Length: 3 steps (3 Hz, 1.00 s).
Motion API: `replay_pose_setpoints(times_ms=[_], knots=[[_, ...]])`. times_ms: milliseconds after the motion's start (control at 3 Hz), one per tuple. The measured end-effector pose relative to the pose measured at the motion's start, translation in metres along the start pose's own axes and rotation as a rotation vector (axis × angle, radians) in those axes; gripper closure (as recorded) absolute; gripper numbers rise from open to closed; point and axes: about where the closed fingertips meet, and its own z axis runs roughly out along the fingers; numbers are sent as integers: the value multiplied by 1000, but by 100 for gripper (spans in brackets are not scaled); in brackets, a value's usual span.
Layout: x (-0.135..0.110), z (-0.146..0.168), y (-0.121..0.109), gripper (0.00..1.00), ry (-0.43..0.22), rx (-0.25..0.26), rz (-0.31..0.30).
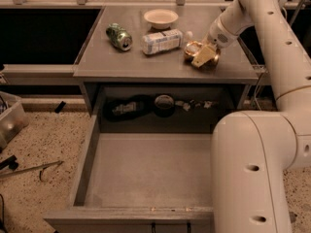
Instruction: Place orange can into top drawer
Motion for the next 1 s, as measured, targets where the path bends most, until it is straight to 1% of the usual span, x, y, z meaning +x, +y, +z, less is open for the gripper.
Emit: replay_pose_setpoints(times_ms=[333,667,1000], knots=[[8,-36,24,93,-44,-43,-24],[27,-86,64,100,-110,-65,-81],[41,-76,79,100,-100,-101,-69]])
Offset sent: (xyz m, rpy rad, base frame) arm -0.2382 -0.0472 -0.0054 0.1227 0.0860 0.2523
